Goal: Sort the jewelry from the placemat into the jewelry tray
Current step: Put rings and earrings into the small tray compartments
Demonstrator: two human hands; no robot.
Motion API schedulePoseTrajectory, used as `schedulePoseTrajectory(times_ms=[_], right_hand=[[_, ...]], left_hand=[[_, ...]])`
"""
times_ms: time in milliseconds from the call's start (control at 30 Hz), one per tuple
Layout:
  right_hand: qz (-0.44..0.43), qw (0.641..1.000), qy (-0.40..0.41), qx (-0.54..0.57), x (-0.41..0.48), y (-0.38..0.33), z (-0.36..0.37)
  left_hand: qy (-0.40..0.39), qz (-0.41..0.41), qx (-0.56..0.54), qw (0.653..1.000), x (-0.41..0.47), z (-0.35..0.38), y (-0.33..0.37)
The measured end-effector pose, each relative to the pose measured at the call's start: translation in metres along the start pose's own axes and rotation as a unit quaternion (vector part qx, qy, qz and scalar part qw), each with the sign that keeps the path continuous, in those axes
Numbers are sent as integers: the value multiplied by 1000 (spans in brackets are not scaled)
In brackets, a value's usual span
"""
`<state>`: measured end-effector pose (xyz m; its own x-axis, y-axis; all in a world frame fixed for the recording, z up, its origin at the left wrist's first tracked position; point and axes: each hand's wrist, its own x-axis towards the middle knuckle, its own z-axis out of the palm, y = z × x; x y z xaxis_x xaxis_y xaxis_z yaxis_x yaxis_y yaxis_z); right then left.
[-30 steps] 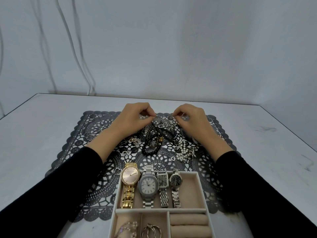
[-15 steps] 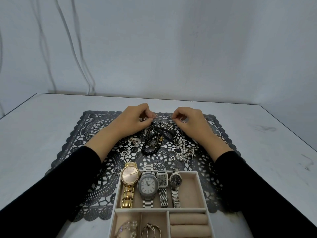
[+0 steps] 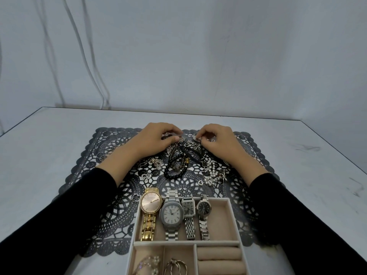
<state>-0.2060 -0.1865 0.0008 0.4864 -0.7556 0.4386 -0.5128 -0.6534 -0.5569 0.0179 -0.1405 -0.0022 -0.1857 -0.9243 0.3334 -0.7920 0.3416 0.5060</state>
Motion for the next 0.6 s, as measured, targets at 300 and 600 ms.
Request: schedulePoseTrajectory(times_ms=[300, 600], right_hand=[[4, 999, -28, 21, 5, -8, 8], [-14, 999, -43, 7, 6, -9, 12]], left_hand=[[-8, 13, 32, 999, 1, 3, 2], [42, -30, -63, 997, -1, 3, 6]])
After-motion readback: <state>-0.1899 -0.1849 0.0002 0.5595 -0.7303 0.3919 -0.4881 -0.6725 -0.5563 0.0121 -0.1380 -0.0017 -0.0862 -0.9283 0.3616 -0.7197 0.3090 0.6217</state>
